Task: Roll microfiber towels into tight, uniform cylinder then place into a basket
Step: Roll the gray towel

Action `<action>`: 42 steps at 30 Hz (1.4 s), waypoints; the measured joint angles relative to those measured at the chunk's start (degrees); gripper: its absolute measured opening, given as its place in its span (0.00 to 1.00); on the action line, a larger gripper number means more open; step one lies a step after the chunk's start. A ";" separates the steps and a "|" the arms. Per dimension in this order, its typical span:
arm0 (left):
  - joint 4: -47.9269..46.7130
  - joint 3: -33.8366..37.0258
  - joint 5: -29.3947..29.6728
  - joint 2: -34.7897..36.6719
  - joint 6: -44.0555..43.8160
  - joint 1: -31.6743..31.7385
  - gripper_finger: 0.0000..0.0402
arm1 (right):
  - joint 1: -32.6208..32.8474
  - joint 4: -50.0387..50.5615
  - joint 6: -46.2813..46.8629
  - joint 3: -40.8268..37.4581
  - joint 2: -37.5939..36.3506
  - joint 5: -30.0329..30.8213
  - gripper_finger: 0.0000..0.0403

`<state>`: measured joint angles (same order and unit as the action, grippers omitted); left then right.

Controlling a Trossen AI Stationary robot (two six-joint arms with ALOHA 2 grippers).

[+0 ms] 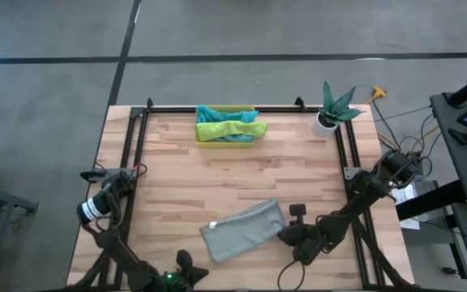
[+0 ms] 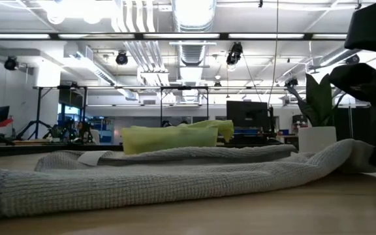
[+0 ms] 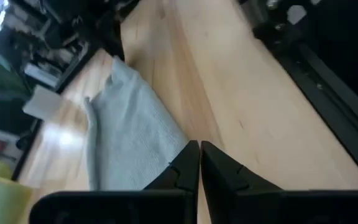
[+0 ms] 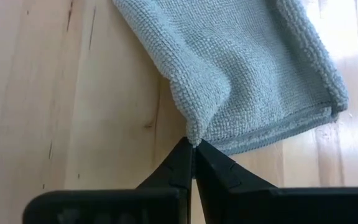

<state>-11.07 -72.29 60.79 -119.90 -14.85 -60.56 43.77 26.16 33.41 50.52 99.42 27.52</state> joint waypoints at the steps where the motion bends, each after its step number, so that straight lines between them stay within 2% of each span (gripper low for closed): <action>1: 0.06 0.00 0.22 0.00 1.05 -0.09 0.00 | 0.00 -0.01 0.00 -0.02 0.00 0.06 0.02; 6: 0.63 0.10 -3.49 -0.56 4.69 1.40 0.04 | 0.00 -0.08 0.02 -0.13 0.02 0.17 0.02; 9: 0.88 0.01 -5.11 -0.57 7.18 2.36 0.10 | 0.00 -0.16 0.02 -0.15 0.02 0.24 0.02; 14: 0.57 -0.58 -4.66 -0.50 15.04 2.70 0.24 | 0.00 -0.29 0.02 -0.43 0.02 0.41 0.02; 20: 0.22 0.51 -5.98 -0.44 16.71 4.54 0.36 | -0.02 -1.43 -0.18 -1.24 0.02 0.66 0.02; 24: 0.04 0.94 -7.01 -0.46 19.06 6.37 0.38 | -0.02 -1.58 -0.22 -1.48 0.02 0.84 0.02; 31: -0.55 0.61 -12.47 -0.55 22.53 7.61 0.38 | -0.02 -1.62 -0.29 -1.49 0.02 0.89 0.02; 35: -6.12 -0.39 -12.50 -0.55 22.82 7.59 0.38 | -0.02 -1.62 -0.36 -1.49 0.02 0.98 0.02; 42: -9.32 -0.17 -12.28 -1.03 22.86 7.88 0.38 | -0.02 -1.60 -0.37 -1.49 0.02 0.98 0.02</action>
<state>-20.39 -72.46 48.51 -120.93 8.01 -52.68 43.75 24.56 33.04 49.04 99.44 28.49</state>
